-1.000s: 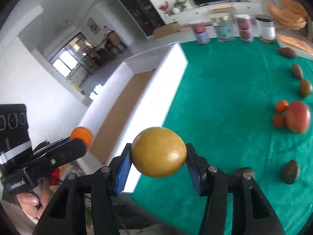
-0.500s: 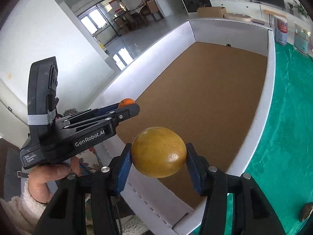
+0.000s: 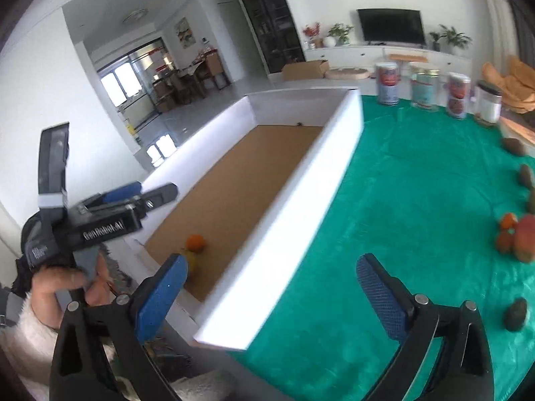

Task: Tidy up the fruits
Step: 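Carry both fruits into the cardboard box and open both grippers to release them, then withdraw the left tool from the box toward the brown wrinkled fruit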

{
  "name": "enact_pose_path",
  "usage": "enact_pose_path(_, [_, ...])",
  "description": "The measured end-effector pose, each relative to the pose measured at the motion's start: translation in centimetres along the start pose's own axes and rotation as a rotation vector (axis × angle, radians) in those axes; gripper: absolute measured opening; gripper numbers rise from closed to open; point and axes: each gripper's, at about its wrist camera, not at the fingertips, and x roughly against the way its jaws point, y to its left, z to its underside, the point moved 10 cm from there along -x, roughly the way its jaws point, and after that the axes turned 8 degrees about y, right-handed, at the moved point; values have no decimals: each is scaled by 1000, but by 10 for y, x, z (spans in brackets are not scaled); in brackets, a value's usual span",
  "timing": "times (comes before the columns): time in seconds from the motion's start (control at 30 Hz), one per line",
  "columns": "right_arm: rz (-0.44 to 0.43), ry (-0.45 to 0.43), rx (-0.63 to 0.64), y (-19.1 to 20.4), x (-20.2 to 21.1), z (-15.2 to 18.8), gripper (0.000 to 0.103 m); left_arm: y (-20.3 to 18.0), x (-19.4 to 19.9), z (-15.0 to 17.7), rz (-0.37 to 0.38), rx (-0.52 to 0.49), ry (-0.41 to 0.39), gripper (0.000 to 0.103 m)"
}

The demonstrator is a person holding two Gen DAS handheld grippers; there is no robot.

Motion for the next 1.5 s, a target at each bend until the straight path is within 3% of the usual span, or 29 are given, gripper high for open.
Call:
enact_pose_path(0.1, [77,-41,-119,-48,37,42,101,-39,8,-7,48,-74,-53,96])
enact_pose_path(0.23, [104,-115,-291,-102,91,88,101,-79,8,-11,40,-169,-112,97])
enact_pose_path(0.37, [52,-212,-417,-132,121,104,103,-102,-7,-3,60,-212,-84,98])
enact_pose_path(0.5, [-99,-325,-605,-160,138,107,103,-110,-14,4,39,-237,-59,98])
enact_pose_path(0.57, [-110,-338,-667,-172,145,115,103,-113,-16,9,33,-271,-36,98])
enact_pose_path(0.6, [-74,-339,-678,-179,148,118,103,-114,-17,12,32,-285,-24,98])
enact_pose_path(0.73, [148,-305,-643,-192,160,132,103,-115,-20,19,21,-308,-5,98])
enact_pose_path(0.83, [234,-266,-597,-195,157,139,103,-114,-22,23,14,-302,1,98])
enact_pose_path(1.37, [295,-212,-505,-195,140,142,103,-99,-17,38,-11,-339,45,98])
enact_pose_path(1.5, [311,-205,-493,-192,139,142,103,-93,-6,27,2,-290,6,98])
